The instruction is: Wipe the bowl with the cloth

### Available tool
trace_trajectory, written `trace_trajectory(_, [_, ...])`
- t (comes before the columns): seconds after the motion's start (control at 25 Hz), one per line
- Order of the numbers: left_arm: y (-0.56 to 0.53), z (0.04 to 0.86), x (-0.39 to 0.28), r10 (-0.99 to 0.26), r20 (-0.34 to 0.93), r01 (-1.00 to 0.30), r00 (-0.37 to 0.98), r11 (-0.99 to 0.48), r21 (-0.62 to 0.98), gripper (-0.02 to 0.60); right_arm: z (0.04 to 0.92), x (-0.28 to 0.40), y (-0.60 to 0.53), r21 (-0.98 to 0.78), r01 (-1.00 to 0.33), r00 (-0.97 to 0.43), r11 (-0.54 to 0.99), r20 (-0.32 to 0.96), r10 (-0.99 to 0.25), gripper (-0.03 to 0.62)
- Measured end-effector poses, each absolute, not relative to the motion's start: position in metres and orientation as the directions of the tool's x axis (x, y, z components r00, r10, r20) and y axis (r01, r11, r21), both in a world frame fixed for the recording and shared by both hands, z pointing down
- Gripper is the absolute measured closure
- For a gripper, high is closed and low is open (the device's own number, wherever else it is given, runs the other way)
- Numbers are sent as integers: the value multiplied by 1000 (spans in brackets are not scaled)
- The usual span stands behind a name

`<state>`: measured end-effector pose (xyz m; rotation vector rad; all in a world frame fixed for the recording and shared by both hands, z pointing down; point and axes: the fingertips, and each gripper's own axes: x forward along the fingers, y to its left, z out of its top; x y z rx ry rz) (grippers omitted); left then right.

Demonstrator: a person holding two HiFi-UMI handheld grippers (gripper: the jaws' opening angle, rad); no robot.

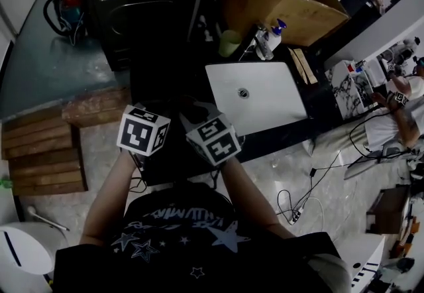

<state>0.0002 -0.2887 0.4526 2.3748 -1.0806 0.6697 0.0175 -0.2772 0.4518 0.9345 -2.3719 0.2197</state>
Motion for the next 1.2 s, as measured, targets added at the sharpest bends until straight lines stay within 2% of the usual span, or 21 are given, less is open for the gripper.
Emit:
trace_trajectory(0.44, [-287,427,-18,-661,500,-792,560,-604,89,558,450,19,-273,75,-748,-488,660,612,-622,536])
trace_trajectory(0.68, [-286,417,-21,-674,470,-784,570,-617,65,558,455,14,-260,26,-735,-499,677,655,-568,536])
trace_trajectory(0.88, [-281,424,-17,-668,484,-778,565,-626,44,556,469,-2,-244,-147,-695,-608,703,643,-466,537])
trace_trajectory(1.2, [-275,421,-17,-681,469,-792,562,-607,67,552,453,-17,-244,-408,-650,-749,641,487,-449,536])
